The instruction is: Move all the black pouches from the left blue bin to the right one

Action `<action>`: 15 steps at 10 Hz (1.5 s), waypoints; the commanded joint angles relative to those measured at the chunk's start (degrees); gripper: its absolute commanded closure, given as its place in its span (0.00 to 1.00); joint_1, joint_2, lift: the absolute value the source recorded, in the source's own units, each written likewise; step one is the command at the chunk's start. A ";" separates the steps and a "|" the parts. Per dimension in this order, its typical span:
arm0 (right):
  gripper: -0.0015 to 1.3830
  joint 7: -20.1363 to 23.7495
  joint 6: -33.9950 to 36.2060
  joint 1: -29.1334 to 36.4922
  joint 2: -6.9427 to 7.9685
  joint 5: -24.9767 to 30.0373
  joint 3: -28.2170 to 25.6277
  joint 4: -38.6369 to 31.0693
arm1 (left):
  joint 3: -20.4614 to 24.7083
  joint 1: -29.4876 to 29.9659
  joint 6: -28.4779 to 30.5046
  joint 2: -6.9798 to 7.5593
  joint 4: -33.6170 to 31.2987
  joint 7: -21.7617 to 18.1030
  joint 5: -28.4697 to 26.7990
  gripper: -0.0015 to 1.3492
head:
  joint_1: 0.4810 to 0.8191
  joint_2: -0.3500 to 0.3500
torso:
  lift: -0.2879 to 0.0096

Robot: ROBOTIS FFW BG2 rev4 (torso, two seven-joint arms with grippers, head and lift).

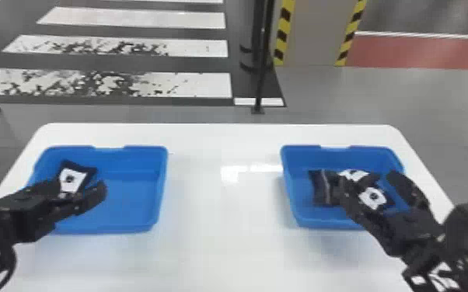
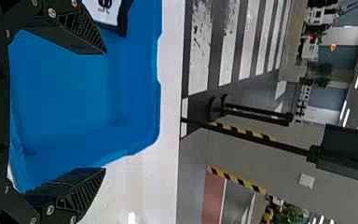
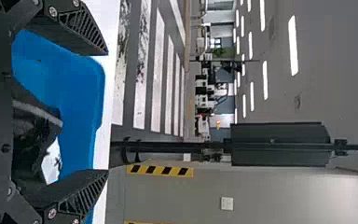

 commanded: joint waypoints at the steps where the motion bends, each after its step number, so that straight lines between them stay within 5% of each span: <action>1: 0.09 0.00 -1.80 5.98 0.77 -2.62 3.10 -5.43 | 1.80 -2.71 2.89 0.67 2.33 0.06 -4.16 0.12 | 0.63 0.54 | 0.50; 3: 0.09 0.09 -1.80 10.48 0.94 -6.28 6.30 -9.37 | 2.38 -7.35 5.42 1.46 8.52 0.06 -8.73 0.12 | 0.63 0.74 | 0.50; 5: 0.09 0.09 -1.80 11.74 0.94 -8.33 7.56 -10.08 | -0.02 -12.69 6.83 2.87 14.99 -0.02 -11.25 0.12 | 0.63 0.83 | 0.50; 10: 0.09 0.18 -1.52 12.02 1.03 -10.96 8.93 -9.93 | -2.54 -21.69 7.25 3.40 28.49 0.06 -18.44 0.12 | 0.63 0.88 | 0.50; 15: 0.10 0.71 0.03 11.60 1.03 -12.45 9.84 -9.37 | -5.51 -24.37 7.25 4.01 32.15 -0.20 -16.96 0.12 | 0.63 0.89 | 0.50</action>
